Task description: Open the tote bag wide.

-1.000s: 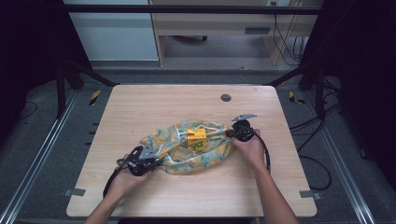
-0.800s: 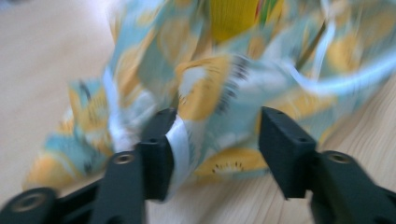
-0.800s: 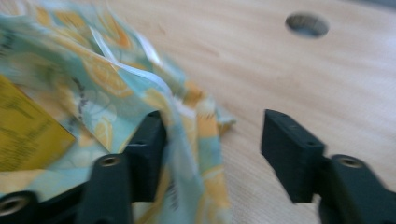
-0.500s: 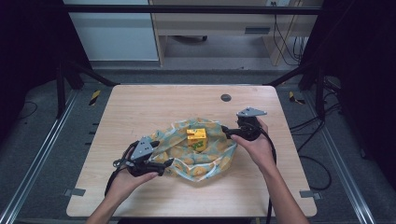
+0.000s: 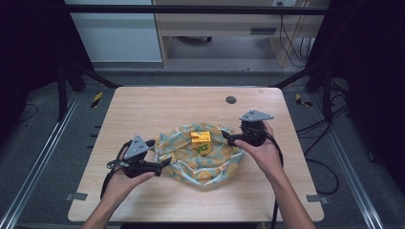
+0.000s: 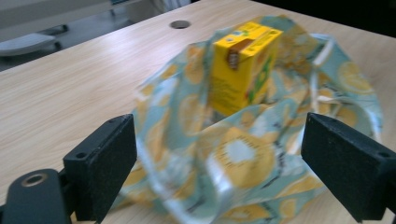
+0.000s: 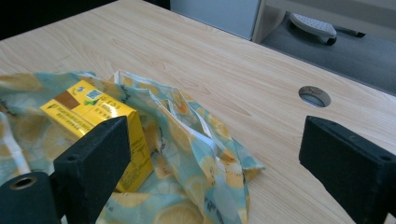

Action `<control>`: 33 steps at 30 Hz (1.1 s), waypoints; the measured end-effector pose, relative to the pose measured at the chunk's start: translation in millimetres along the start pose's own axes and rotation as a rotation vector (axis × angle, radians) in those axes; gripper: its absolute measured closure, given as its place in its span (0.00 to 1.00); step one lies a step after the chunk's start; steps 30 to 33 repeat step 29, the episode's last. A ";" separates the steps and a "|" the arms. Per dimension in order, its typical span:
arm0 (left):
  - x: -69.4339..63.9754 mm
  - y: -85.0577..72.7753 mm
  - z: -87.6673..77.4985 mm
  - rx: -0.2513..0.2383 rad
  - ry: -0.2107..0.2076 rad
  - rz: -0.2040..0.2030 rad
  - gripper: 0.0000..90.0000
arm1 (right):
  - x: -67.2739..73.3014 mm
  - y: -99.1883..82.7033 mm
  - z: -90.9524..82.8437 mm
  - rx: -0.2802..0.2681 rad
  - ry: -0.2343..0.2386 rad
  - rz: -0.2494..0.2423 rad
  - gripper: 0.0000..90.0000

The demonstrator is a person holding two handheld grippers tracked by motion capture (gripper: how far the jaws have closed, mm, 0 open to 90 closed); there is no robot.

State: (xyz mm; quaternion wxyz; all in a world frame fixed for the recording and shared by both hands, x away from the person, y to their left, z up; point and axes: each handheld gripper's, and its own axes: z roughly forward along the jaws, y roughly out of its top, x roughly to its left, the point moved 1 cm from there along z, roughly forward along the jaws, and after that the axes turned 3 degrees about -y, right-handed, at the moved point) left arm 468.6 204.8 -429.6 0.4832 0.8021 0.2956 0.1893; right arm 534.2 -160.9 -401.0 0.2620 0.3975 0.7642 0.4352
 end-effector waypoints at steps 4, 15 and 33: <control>15.4 -12.0 -14.3 0.028 0.058 -0.036 0.08 | -3.9 -9.8 -19.5 -0.014 -0.024 0.026 0.09; 44.0 -50.0 -41.4 0.091 0.155 -0.080 0.05 | -15.5 -65.3 -50.4 0.022 -0.125 0.082 0.08; 64.6 -78.0 -42.5 0.170 0.244 -0.119 0.05 | -27.8 -121.7 -49.3 0.161 -0.187 0.111 0.15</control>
